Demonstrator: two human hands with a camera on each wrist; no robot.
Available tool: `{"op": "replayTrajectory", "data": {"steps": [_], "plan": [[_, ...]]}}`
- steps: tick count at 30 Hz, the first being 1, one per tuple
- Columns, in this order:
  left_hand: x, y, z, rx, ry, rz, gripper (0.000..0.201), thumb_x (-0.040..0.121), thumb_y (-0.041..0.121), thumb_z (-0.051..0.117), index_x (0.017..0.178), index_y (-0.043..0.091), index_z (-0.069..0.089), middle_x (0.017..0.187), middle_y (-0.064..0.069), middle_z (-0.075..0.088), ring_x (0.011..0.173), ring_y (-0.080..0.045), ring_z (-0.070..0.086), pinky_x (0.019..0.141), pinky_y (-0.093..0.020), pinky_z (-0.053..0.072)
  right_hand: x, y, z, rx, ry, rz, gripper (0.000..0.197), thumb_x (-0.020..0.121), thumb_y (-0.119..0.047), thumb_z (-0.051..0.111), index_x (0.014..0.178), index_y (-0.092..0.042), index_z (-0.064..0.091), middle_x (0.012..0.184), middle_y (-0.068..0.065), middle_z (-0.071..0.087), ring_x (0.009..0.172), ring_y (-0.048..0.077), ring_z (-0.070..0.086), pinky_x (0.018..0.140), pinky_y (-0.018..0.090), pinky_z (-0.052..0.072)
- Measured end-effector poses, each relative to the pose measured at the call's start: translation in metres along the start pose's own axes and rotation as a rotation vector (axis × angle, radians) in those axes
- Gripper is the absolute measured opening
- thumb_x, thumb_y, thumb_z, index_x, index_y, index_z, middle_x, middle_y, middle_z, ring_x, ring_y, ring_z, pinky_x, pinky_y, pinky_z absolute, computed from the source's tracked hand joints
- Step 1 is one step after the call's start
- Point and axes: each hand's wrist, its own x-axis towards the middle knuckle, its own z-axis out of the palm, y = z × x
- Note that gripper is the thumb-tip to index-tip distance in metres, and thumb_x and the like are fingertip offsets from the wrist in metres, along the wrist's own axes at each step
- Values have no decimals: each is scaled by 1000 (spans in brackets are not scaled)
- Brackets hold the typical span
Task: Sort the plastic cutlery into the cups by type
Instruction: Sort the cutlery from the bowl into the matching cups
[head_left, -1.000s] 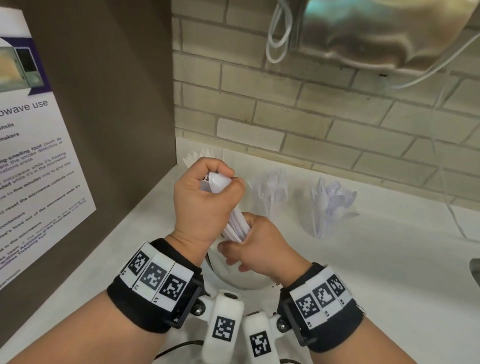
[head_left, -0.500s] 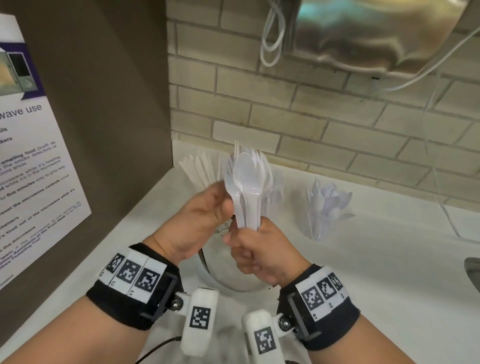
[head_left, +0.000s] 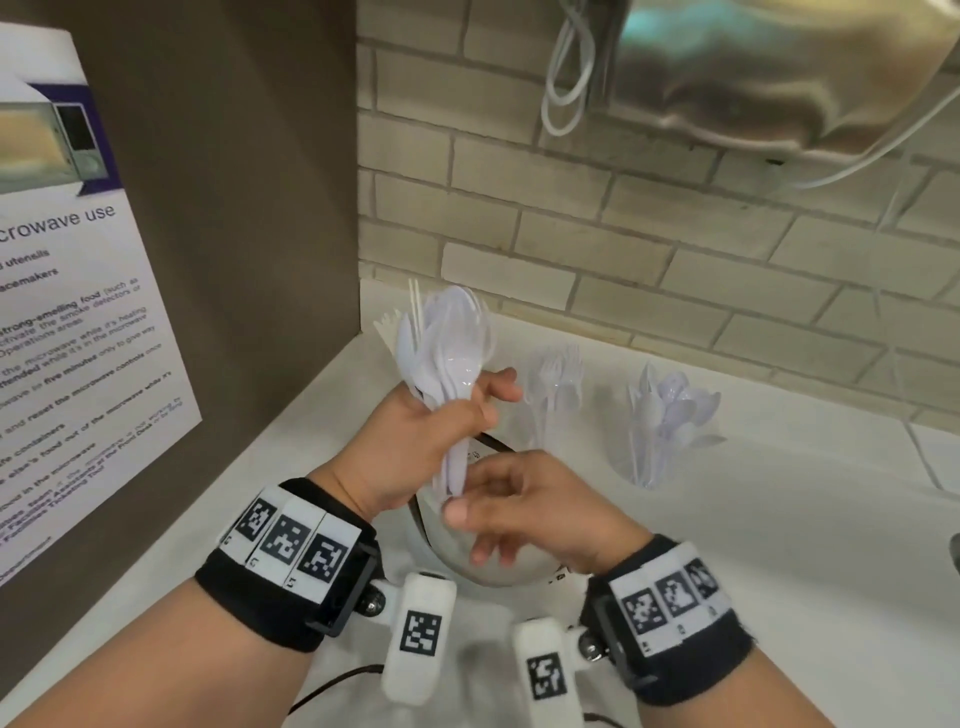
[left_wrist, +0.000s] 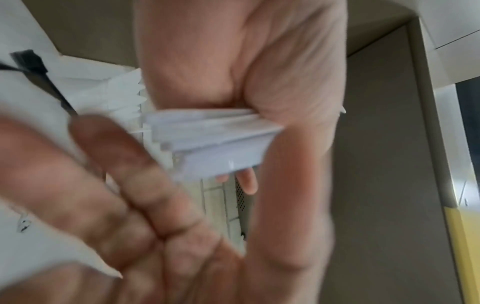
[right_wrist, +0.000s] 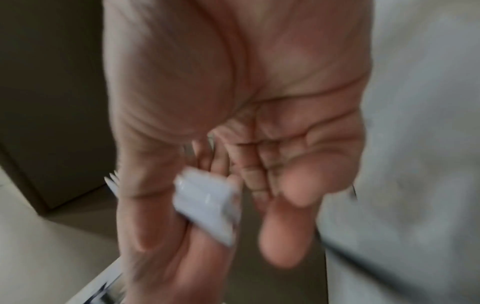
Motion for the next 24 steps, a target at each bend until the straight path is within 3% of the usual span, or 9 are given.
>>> {"op": "replayTrajectory", "data": {"steps": [2,4,7,11,16,20,24], "plan": [[2,1,-3,13,106,-56,12,75,18,65,83,16,73,85,-10,73,90,-20,70,83,-29,53,-3,-10,-19,-62,166,-24,43,65,-35,84,99,-14,68,79,2,74,57,19,67,46,25,46],[3,-3,-2,159,185,-108,12,84,17,64,81,10,74,70,-16,69,60,-18,63,65,-27,53,-5,-26,-35,-15,343,-116,31,71,-30,83,93,-12,69,75,4,72,49,18,61,43,24,42],[5,-10,5,240,271,-140,25,88,23,65,70,6,65,56,-5,63,46,-15,50,53,-26,48,-5,-54,-46,13,592,-302,6,82,-16,73,79,-15,67,58,0,55,41,14,42,42,23,34],[12,-17,12,322,345,-126,31,86,25,66,64,10,50,44,5,45,40,-10,44,46,-20,41,2,-83,-39,-179,695,-489,9,86,-23,69,77,-24,69,57,-8,45,48,6,37,48,19,36],[18,-23,11,467,372,-97,23,85,29,65,68,19,53,50,8,51,40,-4,48,43,-16,40,13,-98,-31,-513,668,-395,25,81,-45,70,72,-22,71,68,-6,57,54,3,46,55,18,39],[18,-24,9,507,402,-80,21,83,27,66,69,17,55,55,5,56,48,-10,57,47,-17,44,20,-97,-22,-554,683,-407,19,83,-31,69,68,-20,67,76,0,62,65,9,52,62,22,41],[14,-28,8,432,361,-100,23,82,26,69,73,8,58,59,0,59,47,-12,60,53,-24,50,19,-98,-23,-507,819,-513,20,84,-25,67,69,-13,67,75,-2,59,62,3,50,62,17,41]]}}
